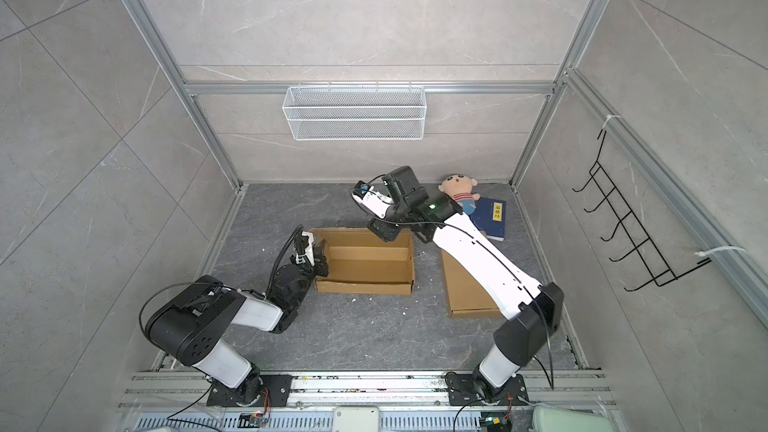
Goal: Fold the paper box
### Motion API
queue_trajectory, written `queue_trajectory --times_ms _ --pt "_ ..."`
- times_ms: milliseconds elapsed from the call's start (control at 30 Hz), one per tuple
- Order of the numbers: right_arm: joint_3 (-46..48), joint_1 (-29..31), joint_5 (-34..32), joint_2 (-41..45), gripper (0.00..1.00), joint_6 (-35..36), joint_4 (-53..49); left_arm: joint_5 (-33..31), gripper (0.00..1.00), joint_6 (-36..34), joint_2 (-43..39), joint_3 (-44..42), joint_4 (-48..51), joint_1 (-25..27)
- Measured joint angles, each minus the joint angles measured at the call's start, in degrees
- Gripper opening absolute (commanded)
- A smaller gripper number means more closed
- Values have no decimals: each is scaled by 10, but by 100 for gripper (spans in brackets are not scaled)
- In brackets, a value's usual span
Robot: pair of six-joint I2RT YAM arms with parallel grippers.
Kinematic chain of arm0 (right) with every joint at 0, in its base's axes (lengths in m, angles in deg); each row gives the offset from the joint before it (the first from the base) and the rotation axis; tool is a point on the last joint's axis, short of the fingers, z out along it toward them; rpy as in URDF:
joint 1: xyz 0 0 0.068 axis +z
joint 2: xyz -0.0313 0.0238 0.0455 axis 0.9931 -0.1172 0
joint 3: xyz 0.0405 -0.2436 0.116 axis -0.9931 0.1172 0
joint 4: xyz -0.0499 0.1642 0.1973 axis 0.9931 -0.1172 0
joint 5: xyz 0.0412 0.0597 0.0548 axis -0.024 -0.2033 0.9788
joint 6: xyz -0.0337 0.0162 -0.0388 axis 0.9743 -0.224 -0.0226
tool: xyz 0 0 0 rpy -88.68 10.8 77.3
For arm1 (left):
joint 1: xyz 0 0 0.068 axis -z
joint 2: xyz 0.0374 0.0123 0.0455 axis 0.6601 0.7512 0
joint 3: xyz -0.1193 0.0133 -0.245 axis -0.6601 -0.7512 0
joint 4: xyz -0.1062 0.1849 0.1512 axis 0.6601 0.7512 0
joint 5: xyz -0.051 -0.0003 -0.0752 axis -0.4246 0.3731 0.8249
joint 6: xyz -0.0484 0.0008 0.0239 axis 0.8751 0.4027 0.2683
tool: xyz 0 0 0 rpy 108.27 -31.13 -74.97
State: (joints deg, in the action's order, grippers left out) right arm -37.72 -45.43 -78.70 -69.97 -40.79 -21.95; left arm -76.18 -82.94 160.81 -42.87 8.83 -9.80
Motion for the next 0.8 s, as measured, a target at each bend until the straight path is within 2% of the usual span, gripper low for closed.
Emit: queue_trajectory --times_ms 200,533,700,800 --pt "-45 18 -4 -57 58 42 -33 0 0 -3 0 0 -1 0" --pt "-81 29 0 -103 26 70 -63 0 0 -8 0 0 -1 0" --pt "-76 37 -5 -104 15 76 -60 0 0 -9 0 0 -1 0" --pt "-52 46 -17 -97 10 79 -45 -2 10 -10 -7 -1 8 0"
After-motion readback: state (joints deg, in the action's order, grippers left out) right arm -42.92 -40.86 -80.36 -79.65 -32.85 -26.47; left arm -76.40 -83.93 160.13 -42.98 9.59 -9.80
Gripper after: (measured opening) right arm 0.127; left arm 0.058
